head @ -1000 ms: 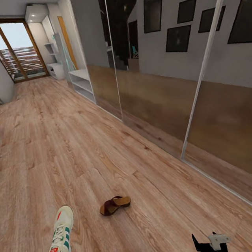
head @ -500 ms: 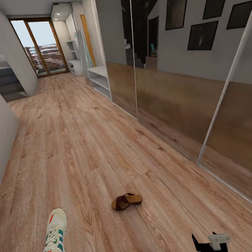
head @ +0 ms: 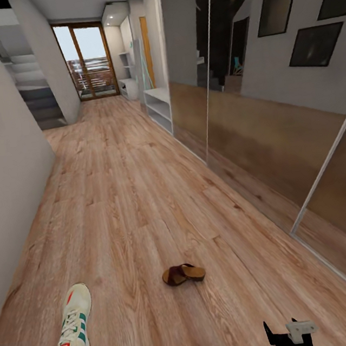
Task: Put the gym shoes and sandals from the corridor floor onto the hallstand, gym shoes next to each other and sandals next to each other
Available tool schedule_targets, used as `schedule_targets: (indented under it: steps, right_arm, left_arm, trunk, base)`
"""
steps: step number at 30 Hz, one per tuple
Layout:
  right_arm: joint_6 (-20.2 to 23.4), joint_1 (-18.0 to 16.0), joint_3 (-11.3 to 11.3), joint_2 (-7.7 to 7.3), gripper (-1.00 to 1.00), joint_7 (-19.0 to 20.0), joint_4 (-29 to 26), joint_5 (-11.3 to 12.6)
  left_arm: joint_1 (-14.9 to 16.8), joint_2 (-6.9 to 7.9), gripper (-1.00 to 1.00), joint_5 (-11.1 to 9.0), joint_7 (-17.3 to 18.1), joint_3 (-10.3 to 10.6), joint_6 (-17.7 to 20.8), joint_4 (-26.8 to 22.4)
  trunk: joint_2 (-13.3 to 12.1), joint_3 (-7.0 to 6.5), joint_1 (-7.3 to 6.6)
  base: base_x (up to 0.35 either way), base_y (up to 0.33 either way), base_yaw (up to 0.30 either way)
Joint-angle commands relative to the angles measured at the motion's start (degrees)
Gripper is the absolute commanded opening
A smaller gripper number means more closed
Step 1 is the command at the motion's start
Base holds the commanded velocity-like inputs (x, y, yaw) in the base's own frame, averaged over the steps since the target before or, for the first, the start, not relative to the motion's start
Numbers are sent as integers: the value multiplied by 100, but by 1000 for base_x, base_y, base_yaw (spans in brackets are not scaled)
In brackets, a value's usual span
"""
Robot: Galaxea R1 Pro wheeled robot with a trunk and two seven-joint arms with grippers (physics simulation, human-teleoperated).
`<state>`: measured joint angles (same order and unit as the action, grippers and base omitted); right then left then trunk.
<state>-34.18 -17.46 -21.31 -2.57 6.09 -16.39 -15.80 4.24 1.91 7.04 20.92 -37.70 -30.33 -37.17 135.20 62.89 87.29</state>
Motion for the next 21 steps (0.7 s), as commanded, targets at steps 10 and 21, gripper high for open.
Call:
schedule_targets:
  steps: [10,21]
  right_arm:
    - [-19,-3,-51,2,100,50,4,-20]
    - [-19,-3,-52,2,100,50,4,-20]
  left_arm:
    - [11,-6,-100,60,27,-44,-34,0]
    - [8,-2,-100,60,26,-45,-34,0]
  trunk:
    - [2,4,-1]
    - [2,4,-1]
  base:
    - [0,-266,271]
    - [95,-265,271]
